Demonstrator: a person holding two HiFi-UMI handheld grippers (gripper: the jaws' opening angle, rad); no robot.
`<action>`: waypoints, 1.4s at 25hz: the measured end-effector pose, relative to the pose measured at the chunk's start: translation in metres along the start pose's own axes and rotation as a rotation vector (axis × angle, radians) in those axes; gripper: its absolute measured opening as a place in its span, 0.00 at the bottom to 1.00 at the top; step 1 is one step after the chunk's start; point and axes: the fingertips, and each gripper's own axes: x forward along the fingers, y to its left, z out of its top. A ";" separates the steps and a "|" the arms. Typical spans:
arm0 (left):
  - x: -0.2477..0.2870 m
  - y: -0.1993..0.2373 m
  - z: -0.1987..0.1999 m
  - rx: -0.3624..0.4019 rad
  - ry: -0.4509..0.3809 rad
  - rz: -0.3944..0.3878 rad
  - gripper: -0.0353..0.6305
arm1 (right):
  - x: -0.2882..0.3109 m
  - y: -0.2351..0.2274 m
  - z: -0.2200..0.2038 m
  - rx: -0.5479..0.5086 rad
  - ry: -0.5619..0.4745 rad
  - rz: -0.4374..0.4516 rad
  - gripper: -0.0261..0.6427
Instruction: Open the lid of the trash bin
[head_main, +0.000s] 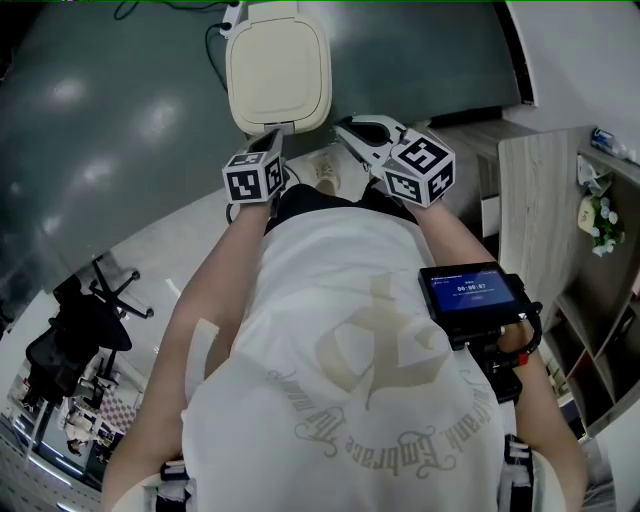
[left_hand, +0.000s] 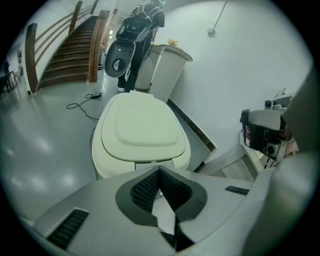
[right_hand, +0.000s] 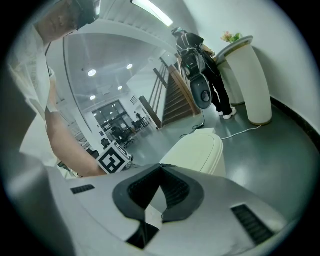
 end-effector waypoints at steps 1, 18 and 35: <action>0.000 0.000 0.000 -0.008 -0.008 -0.004 0.06 | 0.000 0.000 -0.001 0.002 0.003 0.001 0.05; 0.001 -0.002 -0.002 0.053 -0.021 -0.018 0.06 | 0.001 0.002 -0.005 -0.012 0.036 0.017 0.05; -0.004 -0.011 0.004 0.036 -0.017 -0.022 0.06 | 0.011 0.008 0.011 -0.045 0.044 0.052 0.05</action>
